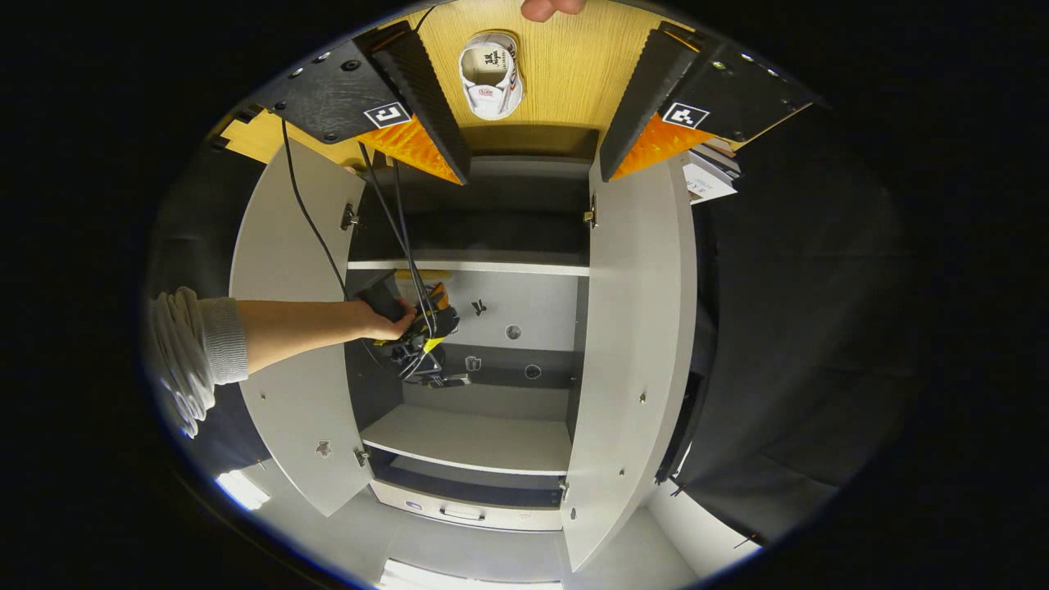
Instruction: Grab one shoe with the right hand and put it into the shoe cabinet, grab the other shoe with the left hand and put it into the shoe cabinet; then close the right door with the right hand and the left door with the left hand.
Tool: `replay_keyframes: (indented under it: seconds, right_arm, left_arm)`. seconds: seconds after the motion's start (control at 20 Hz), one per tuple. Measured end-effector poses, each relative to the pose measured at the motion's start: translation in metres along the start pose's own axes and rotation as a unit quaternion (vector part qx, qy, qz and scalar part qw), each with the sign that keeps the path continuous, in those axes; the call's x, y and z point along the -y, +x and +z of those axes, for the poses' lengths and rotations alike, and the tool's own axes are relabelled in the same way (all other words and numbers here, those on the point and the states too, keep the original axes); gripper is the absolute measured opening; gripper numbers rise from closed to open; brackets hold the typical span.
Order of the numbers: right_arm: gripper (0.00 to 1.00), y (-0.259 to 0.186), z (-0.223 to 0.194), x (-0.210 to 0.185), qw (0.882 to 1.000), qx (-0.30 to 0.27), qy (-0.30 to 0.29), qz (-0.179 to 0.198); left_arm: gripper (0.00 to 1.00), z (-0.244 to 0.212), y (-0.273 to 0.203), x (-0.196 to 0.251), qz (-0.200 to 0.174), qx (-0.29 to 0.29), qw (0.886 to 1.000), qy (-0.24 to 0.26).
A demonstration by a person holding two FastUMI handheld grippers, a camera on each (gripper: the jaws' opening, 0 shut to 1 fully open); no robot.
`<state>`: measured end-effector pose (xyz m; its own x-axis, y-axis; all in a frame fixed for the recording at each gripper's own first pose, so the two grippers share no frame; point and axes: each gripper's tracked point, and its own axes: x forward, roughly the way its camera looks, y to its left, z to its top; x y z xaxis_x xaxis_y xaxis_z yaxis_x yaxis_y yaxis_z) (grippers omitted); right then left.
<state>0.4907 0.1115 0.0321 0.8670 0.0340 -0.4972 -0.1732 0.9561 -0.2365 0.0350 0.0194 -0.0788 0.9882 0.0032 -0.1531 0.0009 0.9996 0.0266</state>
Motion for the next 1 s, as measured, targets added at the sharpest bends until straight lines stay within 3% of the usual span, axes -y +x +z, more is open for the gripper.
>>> replay_keyframes:
  seconds: [0.1, 0.15, 0.2, 0.25, 0.4, 0.55, 0.75, 1.0]
  right_arm:
    - [0.16, 0.000, 0.000, -0.002, 1.000, -0.003, -0.003, 0.000]
    - [0.31, 0.001, 0.000, -0.006, 1.000, -0.005, -0.002, 0.006]
    - [0.37, 0.000, 0.000, -0.009, 1.000, -0.007, -0.001, 0.009]
    - [0.51, -0.001, 0.000, -0.009, 1.000, -0.006, 0.002, 0.007]
    - [0.51, -0.010, 0.003, -0.009, 1.000, 0.004, 0.016, 0.006]
    - [0.51, -0.039, 0.020, -0.002, 0.998, 0.048, 0.031, 0.006]
    - [0.56, -0.099, 0.034, 0.018, 0.993, 0.114, 0.044, 0.002]
    - [0.65, -0.186, 0.004, 0.023, 0.981, 0.175, 0.076, 0.021]
  left_arm:
    - [0.95, -0.002, 0.000, -0.004, 0.003, -0.002, 1.000, -0.003]
    - [0.95, -0.001, 0.000, -0.005, 0.005, -0.002, 1.000, -0.004]
    - [0.95, -0.001, -0.001, -0.005, 0.005, -0.001, 1.000, -0.005]
    - [0.95, -0.001, -0.002, -0.006, 0.005, -0.001, 1.000, -0.005]
    - [0.95, 0.001, 0.001, -0.008, 0.006, 0.003, 1.000, -0.005]
    - [0.95, 0.000, 0.000, -0.005, 0.002, 0.004, 1.000, -0.011]
    - [0.95, 0.002, 0.001, 0.002, -0.009, 0.008, 1.000, -0.010]
    - [0.95, 0.004, 0.002, 0.015, -0.027, 0.011, 1.000, -0.006]
